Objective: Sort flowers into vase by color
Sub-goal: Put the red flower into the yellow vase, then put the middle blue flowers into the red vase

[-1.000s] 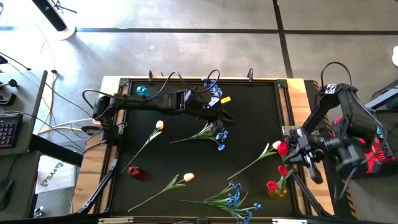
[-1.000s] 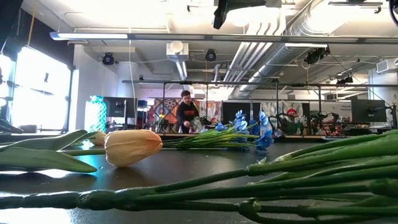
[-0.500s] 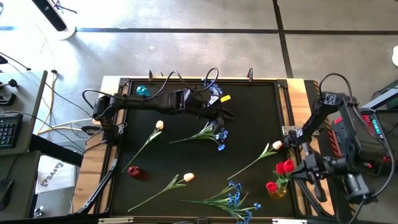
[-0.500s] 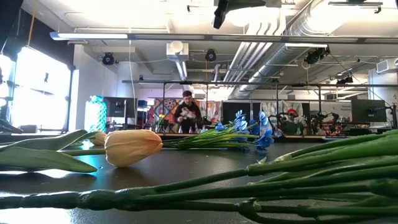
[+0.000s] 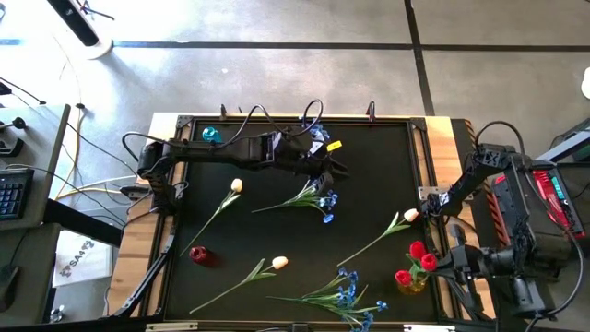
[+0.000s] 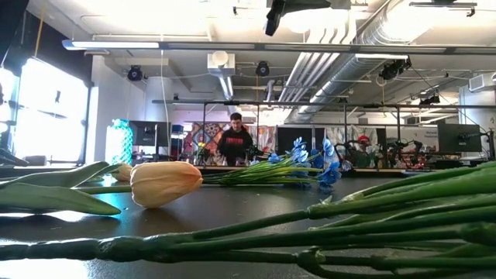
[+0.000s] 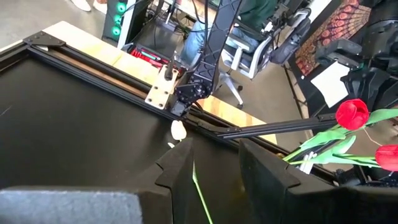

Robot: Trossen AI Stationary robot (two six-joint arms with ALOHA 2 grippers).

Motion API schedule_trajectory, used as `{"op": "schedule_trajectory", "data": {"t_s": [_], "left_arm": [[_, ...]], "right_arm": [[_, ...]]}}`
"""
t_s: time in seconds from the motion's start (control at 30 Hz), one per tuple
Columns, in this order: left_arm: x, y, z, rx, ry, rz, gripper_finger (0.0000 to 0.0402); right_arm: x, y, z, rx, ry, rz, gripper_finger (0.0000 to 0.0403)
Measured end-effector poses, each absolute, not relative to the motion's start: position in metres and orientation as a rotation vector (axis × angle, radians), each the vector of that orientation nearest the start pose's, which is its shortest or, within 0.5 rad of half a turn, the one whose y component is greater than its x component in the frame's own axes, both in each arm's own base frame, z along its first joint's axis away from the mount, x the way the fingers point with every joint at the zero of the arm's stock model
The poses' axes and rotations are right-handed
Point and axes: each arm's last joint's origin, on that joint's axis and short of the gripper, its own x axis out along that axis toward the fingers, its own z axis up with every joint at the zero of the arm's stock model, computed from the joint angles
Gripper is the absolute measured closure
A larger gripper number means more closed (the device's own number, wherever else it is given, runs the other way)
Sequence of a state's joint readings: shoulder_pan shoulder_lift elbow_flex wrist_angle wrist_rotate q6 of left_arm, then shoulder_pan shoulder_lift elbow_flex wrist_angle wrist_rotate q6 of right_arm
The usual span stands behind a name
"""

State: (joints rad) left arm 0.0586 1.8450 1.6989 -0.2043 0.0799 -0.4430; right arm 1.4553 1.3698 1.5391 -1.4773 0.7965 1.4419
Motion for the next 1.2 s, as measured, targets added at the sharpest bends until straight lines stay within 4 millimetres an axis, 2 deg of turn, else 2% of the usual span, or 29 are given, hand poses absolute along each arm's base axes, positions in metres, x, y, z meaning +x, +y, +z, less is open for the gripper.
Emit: {"op": "schedule_trajectory", "data": {"t_s": [0.43,0.53,0.77,0.87,1.0,1.2], "left_arm": [[0.433,0.022,0.348,-0.463,0.348,0.063,0.0284],[0.433,0.020,0.348,-0.462,0.348,0.061,0.0284],[0.433,0.019,0.348,-0.461,0.348,0.060,0.0284],[0.433,0.018,0.348,-0.468,0.349,0.058,0.0284],[0.433,0.015,0.348,-0.466,0.351,0.053,0.0284],[0.435,0.011,0.344,-0.448,0.368,0.044,0.0284]], "right_arm": [[0.038,0.217,0.376,0.183,0.834,0.055,0.0400],[0.038,0.217,0.375,0.203,0.856,0.049,0.0381],[0.037,0.218,0.375,0.220,0.887,0.048,0.0291],[0.037,0.218,0.374,0.230,0.923,0.050,0.0267],[0.035,0.220,0.373,0.252,1.006,0.067,0.0260],[0.033,0.221,0.374,0.276,1.089,0.086,0.0274]]}}
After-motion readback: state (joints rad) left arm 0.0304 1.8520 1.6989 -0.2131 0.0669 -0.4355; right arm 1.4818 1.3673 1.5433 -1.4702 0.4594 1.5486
